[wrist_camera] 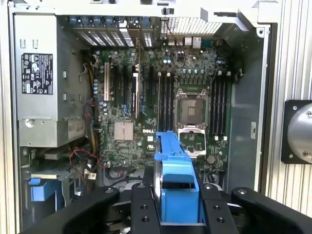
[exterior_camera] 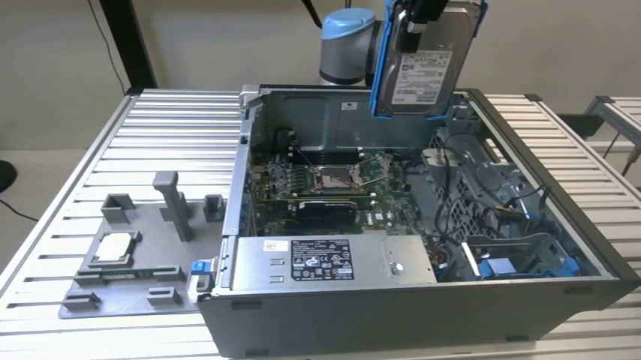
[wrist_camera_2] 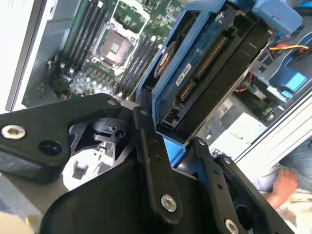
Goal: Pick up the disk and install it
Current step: 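Pick up the disk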
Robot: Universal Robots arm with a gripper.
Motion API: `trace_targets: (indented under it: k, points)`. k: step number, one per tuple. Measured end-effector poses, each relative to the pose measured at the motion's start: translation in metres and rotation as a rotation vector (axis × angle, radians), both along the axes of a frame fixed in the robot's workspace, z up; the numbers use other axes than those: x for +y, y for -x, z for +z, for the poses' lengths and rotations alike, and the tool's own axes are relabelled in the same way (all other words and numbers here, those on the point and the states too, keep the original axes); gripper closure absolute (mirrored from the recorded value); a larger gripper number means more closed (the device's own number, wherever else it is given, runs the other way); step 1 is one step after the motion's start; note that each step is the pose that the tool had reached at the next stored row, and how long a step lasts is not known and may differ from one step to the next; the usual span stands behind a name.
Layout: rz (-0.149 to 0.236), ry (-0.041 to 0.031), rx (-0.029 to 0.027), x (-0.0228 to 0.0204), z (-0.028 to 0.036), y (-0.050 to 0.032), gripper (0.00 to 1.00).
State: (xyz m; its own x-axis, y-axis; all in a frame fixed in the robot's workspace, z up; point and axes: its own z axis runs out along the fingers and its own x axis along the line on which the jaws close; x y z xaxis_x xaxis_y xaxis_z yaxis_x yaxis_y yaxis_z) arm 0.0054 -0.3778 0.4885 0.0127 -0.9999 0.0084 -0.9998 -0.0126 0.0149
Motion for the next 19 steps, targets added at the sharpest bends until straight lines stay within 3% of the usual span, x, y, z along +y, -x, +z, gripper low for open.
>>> trace_targets:
  k: [6,11,19]
  points:
    - [0.000,-0.0001,0.0000,0.0000,0.0000,-0.0184,1.00]
    - [0.000,0.0000,0.0000,0.0000,0.0000,-0.0278,1.00]
    - [0.000,0.0000,0.0000,-0.0001,0.0000,-0.0300,1.00]
